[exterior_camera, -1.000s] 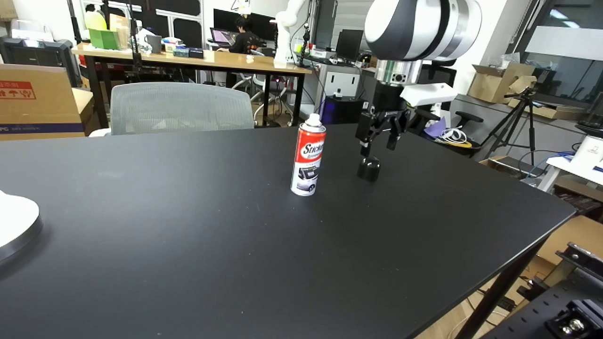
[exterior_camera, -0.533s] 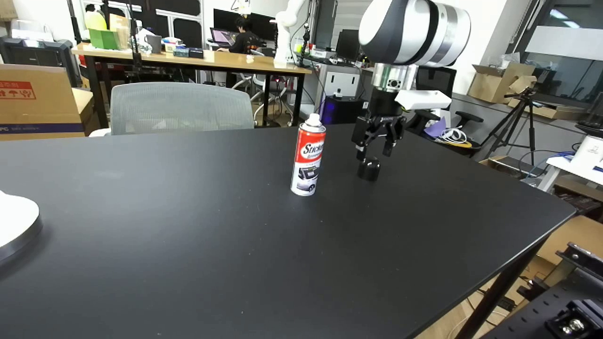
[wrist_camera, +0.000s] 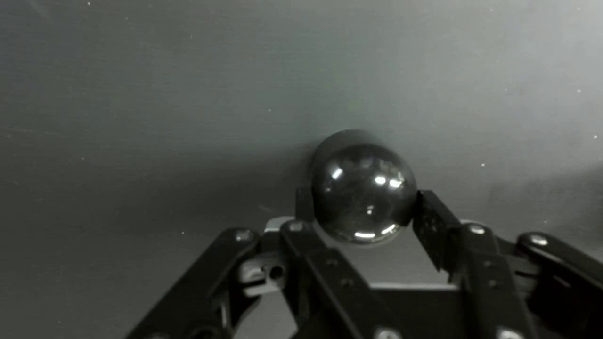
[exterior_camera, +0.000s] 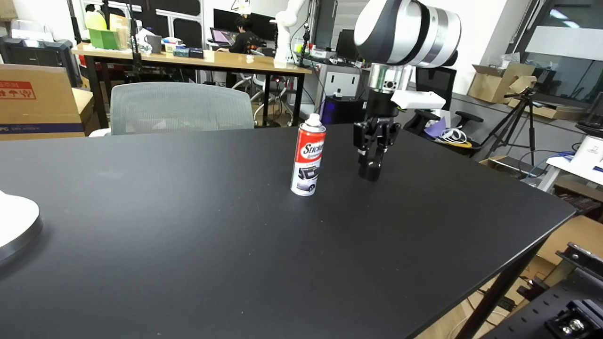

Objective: Put the black lid on top of the spray can

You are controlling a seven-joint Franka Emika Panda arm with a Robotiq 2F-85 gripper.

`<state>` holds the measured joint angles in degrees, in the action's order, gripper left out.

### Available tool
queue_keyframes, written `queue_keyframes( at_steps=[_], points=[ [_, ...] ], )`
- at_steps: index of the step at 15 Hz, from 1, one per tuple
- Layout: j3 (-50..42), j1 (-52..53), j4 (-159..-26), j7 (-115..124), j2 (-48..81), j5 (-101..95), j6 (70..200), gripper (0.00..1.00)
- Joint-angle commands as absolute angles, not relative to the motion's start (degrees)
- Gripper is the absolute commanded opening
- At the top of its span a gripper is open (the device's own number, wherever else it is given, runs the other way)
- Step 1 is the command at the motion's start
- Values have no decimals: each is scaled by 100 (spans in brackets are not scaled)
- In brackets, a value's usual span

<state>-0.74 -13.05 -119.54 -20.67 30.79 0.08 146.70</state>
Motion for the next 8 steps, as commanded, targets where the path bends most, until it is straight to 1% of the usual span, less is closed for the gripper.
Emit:
queue_keyframes(
  at_steps=[1,8],
  points=[
    [-25,-1377,-11674,-2115,3225,75,14395,31],
    [-100,-1114,-12105,-1890,2546,-118,14444,31]
  ],
)
